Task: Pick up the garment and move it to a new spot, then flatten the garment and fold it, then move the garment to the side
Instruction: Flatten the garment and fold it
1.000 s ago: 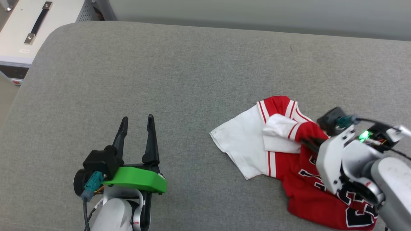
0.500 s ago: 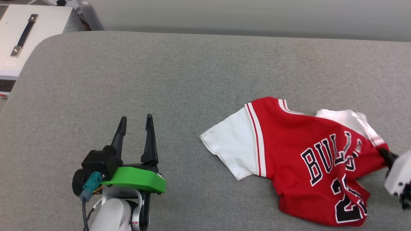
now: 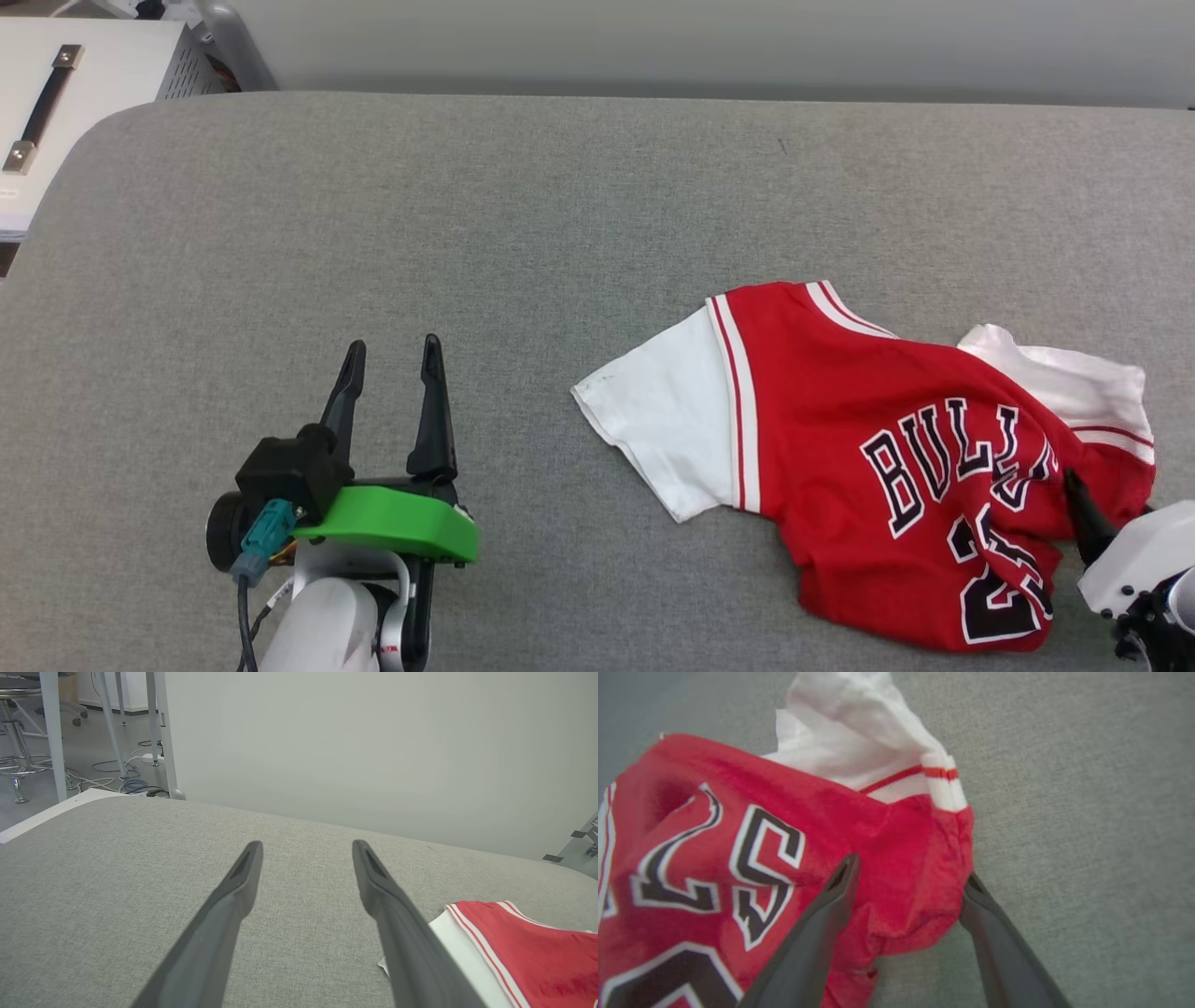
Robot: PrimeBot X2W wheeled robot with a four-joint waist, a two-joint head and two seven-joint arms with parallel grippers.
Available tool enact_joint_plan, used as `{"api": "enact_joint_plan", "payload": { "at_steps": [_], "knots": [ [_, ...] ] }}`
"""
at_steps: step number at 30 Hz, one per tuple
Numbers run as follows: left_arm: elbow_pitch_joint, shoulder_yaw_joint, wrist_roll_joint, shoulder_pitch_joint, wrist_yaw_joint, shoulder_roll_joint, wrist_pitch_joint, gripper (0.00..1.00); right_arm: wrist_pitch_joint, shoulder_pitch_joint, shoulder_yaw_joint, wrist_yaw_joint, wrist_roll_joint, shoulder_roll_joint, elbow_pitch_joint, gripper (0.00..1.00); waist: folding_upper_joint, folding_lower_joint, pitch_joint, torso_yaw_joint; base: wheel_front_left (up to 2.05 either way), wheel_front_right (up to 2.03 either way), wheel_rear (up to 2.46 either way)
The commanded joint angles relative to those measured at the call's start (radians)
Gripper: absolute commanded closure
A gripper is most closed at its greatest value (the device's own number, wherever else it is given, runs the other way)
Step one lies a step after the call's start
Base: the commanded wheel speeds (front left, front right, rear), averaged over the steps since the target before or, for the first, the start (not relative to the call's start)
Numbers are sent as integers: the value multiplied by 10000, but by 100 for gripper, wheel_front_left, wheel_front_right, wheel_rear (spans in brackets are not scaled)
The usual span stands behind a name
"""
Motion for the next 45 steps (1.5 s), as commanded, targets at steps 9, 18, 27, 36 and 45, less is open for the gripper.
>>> {"api": "enact_joint_plan", "payload": {
  "at_steps": [9,18,27,36,45],
  "knots": [
    [69,-34,12,173,71,194,72,0,-2337,-50,187,-11,-1282,478,-1258,0,0,0,-622,-28,0,0,0],
    [-136,59,-23,419,263,435,424,0,-3184,451,744,-11,-2195,1021,-2524,0,0,0,-992,-232,0,0,0],
    [-81,-528,19,-783,68,689,2440,0,-3076,740,1743,-11,-2425,1205,-3889,0,0,0,-593,-870,0,0,0],
    [1528,-1697,-64,-2786,-844,778,5572,0,-3163,478,2166,-11,-2251,1282,-4140,0,0,0,371,-1585,0,0,0],
    [3150,-2484,192,-3923,-1335,1162,7880,0,-3404,185,2329,-11,-2069,1285,-3862,0,0,0,1081,-1899,0,0,0]
  ]
}}
